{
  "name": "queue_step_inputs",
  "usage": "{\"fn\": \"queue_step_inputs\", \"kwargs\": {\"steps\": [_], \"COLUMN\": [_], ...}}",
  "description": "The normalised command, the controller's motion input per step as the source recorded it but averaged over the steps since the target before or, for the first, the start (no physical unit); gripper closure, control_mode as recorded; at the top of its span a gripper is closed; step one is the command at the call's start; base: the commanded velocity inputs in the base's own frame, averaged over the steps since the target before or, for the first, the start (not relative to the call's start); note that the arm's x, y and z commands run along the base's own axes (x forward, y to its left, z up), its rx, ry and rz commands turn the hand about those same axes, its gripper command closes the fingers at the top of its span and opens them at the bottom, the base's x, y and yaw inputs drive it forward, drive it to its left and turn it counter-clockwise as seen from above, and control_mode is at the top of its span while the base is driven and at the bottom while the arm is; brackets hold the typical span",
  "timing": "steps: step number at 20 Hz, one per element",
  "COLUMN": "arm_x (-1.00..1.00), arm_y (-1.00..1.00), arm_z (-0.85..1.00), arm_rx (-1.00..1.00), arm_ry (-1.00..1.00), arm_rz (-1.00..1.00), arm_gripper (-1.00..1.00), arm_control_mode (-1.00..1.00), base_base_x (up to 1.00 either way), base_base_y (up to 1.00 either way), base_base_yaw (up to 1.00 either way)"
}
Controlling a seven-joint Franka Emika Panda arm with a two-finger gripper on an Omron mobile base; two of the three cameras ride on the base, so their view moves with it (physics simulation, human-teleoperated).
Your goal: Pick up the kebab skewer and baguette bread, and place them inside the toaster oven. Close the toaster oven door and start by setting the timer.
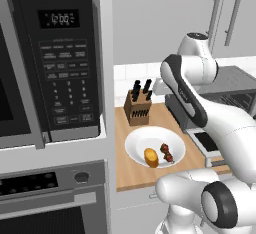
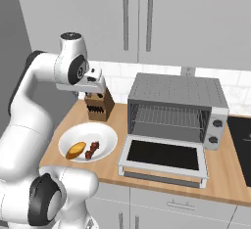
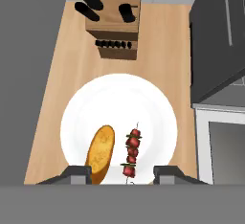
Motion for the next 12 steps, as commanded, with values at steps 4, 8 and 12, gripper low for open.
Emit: {"fn": "queue_step_inputs", "kwargs": {"steps": [4,8,12], "arm_x": [-0.12,-0.55,-0.08], "arm_y": [-0.08,-0.73,-1.00], "arm_z": [-0.04,-0.08,0.00], "arm_rx": [0.00,0.00,0.03], "arm_ry": [0.00,-0.42,-0.33], "arm_rz": [0.01,0.16,0.14], "arm_gripper": [-1.00,-1.00,-1.00], "arm_control_mode": [-1.00,-1.00,-1.00], "base_base_x": [0.00,0.00,0.00], "base_base_y": [0.00,0.00,0.00], "base_base_yaw": [0.00,0.00,0.00]}}
